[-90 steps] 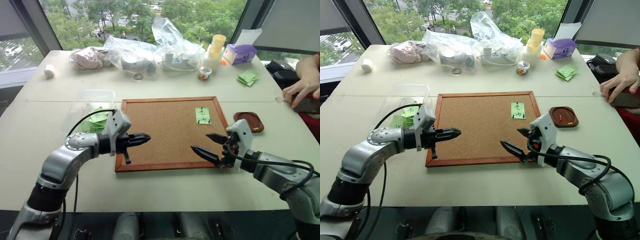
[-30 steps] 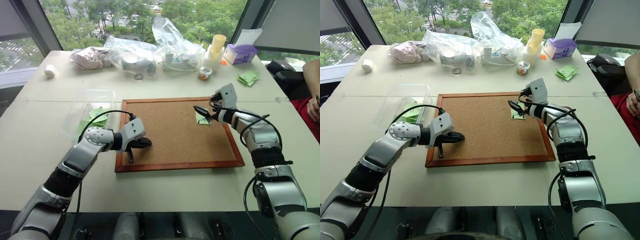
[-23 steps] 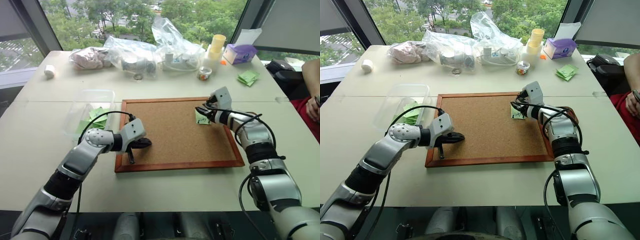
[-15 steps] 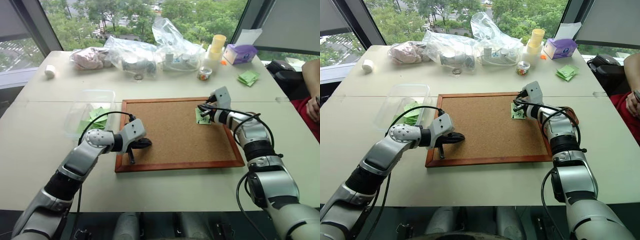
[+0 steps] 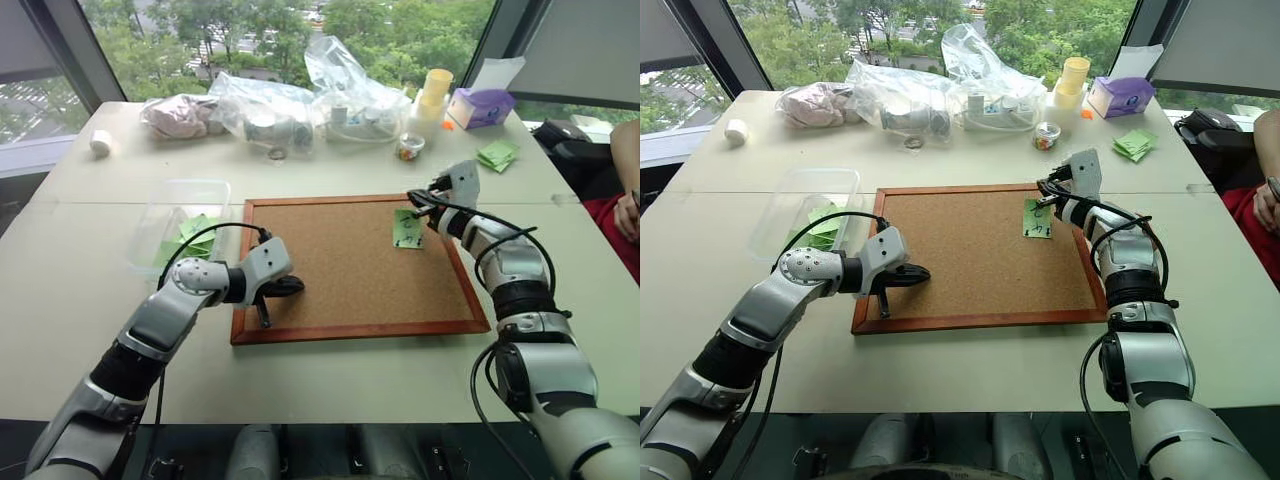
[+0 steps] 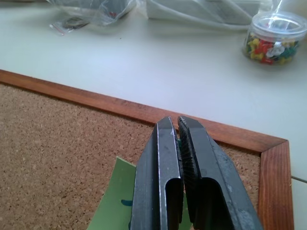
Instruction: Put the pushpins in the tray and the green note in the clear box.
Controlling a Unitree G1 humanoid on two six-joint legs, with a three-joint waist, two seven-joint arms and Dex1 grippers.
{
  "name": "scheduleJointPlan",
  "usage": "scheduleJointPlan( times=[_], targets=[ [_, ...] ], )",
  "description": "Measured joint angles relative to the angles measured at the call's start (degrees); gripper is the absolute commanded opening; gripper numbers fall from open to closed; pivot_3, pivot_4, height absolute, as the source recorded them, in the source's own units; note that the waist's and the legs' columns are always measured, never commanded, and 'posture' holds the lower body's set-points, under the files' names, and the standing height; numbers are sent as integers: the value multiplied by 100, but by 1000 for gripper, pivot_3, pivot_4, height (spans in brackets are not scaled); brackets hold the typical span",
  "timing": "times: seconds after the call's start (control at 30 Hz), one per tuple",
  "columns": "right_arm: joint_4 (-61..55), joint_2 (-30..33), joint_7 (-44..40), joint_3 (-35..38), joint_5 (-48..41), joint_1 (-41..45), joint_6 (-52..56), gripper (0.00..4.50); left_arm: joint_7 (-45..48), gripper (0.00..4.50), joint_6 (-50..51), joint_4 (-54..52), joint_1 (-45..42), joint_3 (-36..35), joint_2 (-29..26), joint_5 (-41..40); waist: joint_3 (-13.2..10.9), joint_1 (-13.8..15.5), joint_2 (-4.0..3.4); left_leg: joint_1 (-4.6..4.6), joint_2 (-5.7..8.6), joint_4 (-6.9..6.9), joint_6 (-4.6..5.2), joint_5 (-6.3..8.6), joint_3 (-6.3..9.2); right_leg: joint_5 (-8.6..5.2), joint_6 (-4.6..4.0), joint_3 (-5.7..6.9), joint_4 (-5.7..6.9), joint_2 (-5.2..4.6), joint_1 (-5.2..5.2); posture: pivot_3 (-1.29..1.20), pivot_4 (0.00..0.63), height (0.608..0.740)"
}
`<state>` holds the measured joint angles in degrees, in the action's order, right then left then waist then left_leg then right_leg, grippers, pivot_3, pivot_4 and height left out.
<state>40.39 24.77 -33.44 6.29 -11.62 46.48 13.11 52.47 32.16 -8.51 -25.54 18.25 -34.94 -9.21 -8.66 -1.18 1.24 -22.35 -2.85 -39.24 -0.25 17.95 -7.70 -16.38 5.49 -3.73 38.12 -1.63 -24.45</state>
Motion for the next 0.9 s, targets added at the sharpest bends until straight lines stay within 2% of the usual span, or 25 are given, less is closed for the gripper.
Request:
scheduleJointPlan(
  times=[0.2, 0.4, 0.63, 0.83, 0.9],
  targets=[
    [-433, 158, 184, 224, -27, -173, 67, 66, -7, 0, -7, -8, -4, 4, 25, 2, 0, 28, 0, -1, 2, 0, 0, 0, 1, 0, 0, 0, -1, -4, 0, 0, 150, 738],
    [-1171, 925, 526, 865, -93, -1027, 378, 66, 6, 0, 5, -25, 40, -17, -16, 8, 4, 1, -7, 1, 1, 1, 1, 1, -1, 0, 0, -1, -3, -4, 1, 0, 150, 738],
    [-1332, 990, 1108, 991, 22, -1791, 605, 66, 60, 0, -25, 111, -27, 13, 67, 58, 22, 0, -36, 12, 5, 0, -2, -1, -3, 0, 1, -8, -2, -3, 14, 0, 150, 738],
    [-1360, 972, 1364, 1022, 7, -1915, 747, 66, 110, 0, -49, 167, -70, 14, 110, 113, 26, 19, -42, 12, 5, 0, -2, -1, -1, 0, 1, -8, -3, -1, 16, 0, 150, 738],
    [-1369, 935, 1405, 1062, -3, -1932, 743, 651, 108, 0, -52, 176, -70, 13, 129, 124, 27, 26, -42, 13, 6, -1, -2, -1, 1, 0, 1, -8, -4, -1, 19, 0, 150, 738]
  ],
)
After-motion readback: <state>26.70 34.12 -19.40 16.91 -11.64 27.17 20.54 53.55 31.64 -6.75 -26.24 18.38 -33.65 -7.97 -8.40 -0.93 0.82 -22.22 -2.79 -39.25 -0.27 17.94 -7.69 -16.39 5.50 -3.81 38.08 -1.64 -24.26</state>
